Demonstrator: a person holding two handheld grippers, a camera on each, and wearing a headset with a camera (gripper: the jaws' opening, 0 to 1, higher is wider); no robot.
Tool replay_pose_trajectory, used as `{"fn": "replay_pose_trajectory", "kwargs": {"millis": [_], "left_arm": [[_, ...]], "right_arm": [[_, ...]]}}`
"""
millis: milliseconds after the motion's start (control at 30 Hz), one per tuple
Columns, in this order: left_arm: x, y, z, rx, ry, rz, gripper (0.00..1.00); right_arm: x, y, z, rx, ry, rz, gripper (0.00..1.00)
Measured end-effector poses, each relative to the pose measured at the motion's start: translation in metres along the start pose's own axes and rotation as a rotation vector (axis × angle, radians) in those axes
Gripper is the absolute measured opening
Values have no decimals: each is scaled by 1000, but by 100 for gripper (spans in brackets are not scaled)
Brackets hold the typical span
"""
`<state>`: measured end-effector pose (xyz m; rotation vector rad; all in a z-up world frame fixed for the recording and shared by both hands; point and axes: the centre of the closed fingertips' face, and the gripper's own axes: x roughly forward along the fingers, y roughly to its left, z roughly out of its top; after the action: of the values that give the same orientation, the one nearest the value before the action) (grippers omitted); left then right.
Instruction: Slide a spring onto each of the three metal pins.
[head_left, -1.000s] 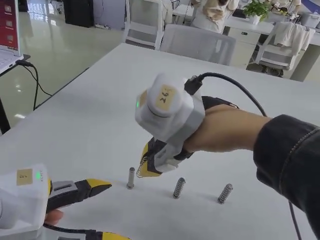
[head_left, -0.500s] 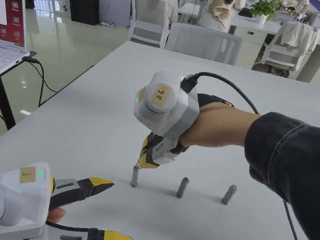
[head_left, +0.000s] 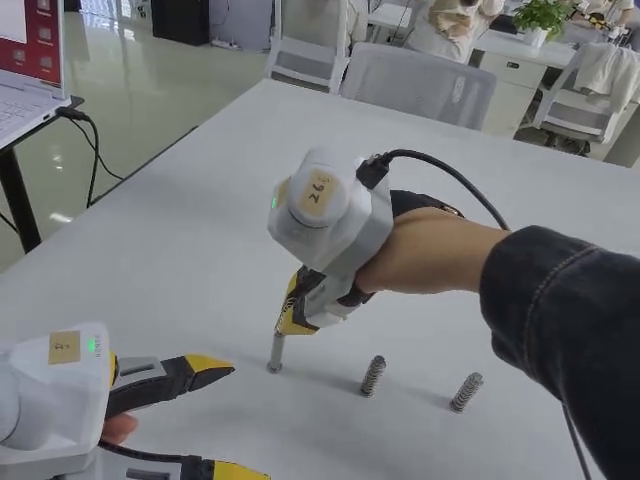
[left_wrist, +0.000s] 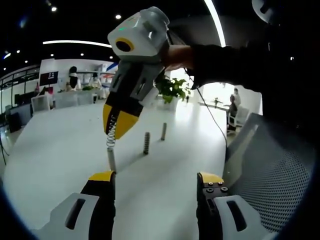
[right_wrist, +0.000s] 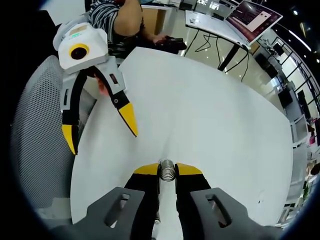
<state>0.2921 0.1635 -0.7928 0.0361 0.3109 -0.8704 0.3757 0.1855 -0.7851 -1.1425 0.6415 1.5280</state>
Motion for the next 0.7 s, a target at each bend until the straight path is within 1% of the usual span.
{"fn": "replay_pose_trajectory", "kwargs": {"millis": [233, 300, 700], "left_arm": [[-1, 2, -1, -5, -1, 5, 60], [-2, 2, -2, -7, -1, 6, 60], [-2, 2, -4, -13, 2, 7, 59]], "right_arm": [[6, -1, -3, -6, 17, 7, 8], [8, -1, -3, 4, 16, 14, 8], [21, 0, -7, 10, 37, 39, 8]]}}
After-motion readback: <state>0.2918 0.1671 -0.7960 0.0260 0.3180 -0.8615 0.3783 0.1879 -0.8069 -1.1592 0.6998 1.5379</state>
